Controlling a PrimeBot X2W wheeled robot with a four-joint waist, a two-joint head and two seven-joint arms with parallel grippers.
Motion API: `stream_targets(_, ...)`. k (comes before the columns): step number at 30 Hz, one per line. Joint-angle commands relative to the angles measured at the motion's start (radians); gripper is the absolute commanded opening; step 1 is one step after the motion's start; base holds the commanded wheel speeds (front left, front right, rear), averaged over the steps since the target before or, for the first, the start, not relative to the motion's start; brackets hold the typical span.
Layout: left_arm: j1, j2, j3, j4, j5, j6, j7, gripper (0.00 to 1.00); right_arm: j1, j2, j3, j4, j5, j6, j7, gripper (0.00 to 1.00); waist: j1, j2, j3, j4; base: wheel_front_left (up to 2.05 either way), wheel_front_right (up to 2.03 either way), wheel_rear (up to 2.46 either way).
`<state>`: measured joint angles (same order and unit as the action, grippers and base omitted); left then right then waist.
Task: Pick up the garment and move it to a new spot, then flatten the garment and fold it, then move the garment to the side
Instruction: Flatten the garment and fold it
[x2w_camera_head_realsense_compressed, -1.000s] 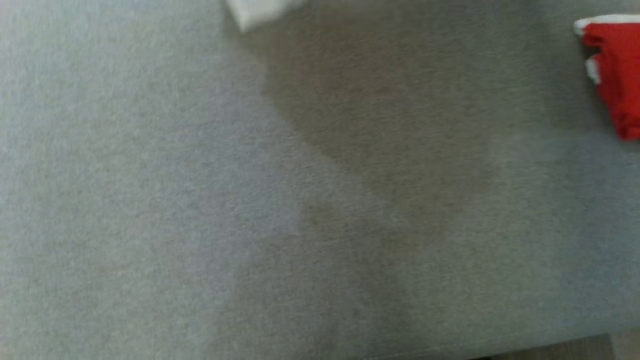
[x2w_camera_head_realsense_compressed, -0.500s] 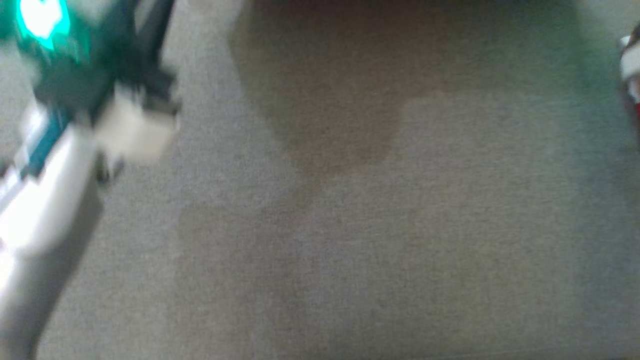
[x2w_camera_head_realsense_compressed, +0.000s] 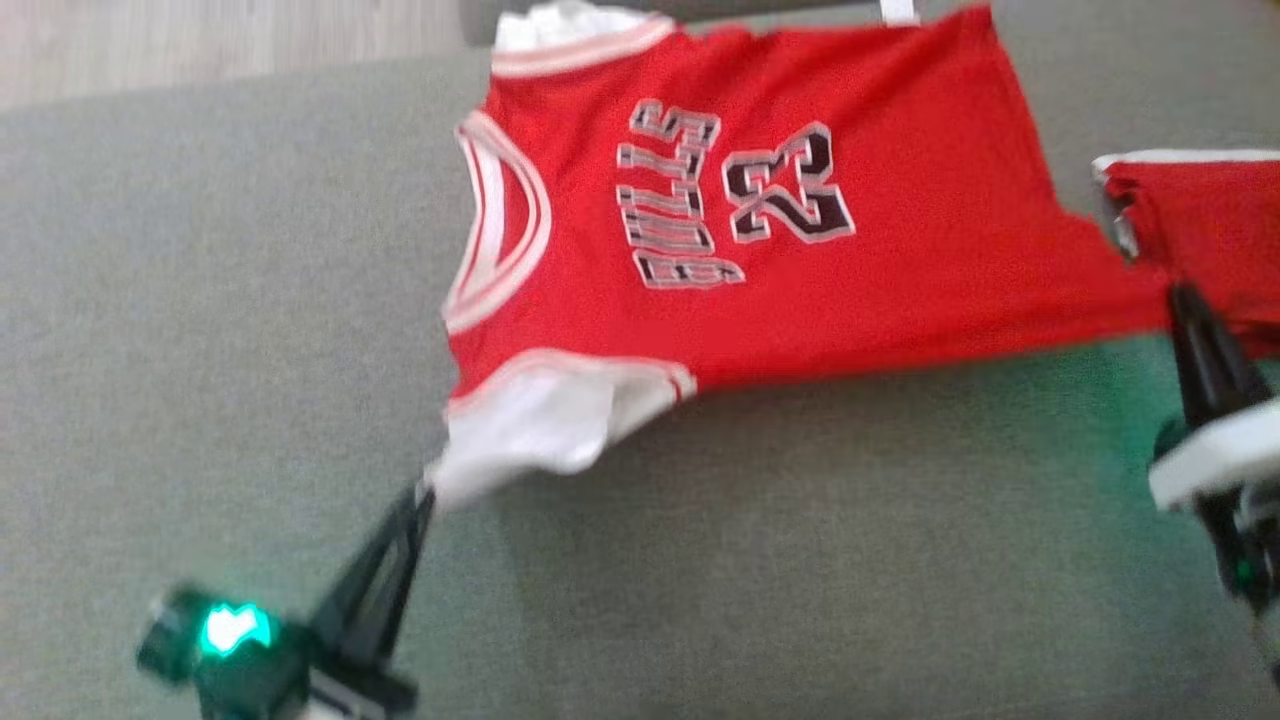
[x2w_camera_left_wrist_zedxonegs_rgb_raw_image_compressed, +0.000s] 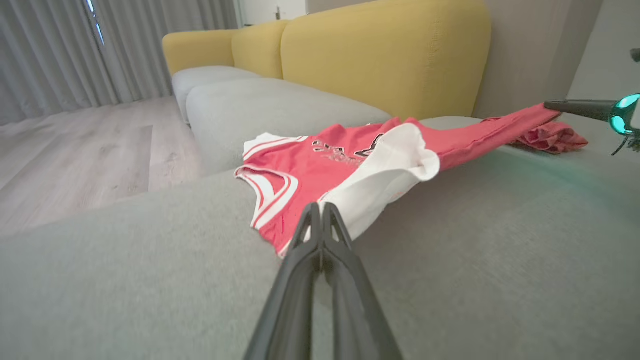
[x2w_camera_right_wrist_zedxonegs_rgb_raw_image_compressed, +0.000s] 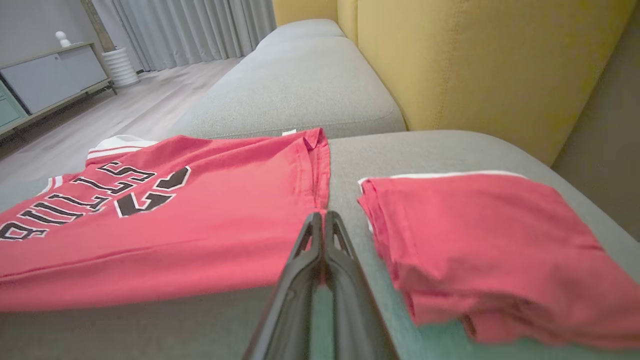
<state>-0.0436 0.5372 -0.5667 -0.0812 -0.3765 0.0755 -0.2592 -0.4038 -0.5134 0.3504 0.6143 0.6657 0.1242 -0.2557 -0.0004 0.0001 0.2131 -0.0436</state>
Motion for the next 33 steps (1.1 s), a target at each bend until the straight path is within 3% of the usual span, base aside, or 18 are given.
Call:
stream_targets(1,0.028,0.030,0.033,-0.046,-0.014,0.024,-0.003,0.00,0.062,-0.032,-0.023,-0.055,-0.007,0.007,-0.006,0.00,0.0004,-0.0001,-0.030,-0.010,0.00,0.00,0.00)
stream_targets(7,0.171,0.019,0.028,-0.094,-0.048,0.051,-0.003,0.00,0.264,-0.018,-0.120,-0.167,-0.046,0.007,-0.006,0.00,0.0004,-0.0001,-0.055,-0.015,0.00,0.00,0.00)
stream_targets(12,0.158,0.005,0.063,-0.101,-0.026,0.050,-0.003,0.00,0.330,0.019,-0.191,-0.225,-0.086,0.007,-0.006,0.00,0.0004,-0.0001,-0.048,-0.021,0.00,0.00,0.00)
stream_targets(21,-0.030,-0.043,0.088,-0.035,0.080,-0.003,-0.003,0.00,0.264,0.081,-0.246,-0.227,-0.173,0.007,-0.006,0.00,0.0004,-0.0001,0.002,-0.018,0.00,0.00,0.00)
stream_targets(33,-0.413,-0.118,0.101,0.149,0.232,-0.117,-0.003,0.00,0.059,0.117,-0.247,-0.124,-0.208,0.007,-0.006,0.00,0.0004,-0.0001,0.100,-0.019,0.00,0.00,0.00)
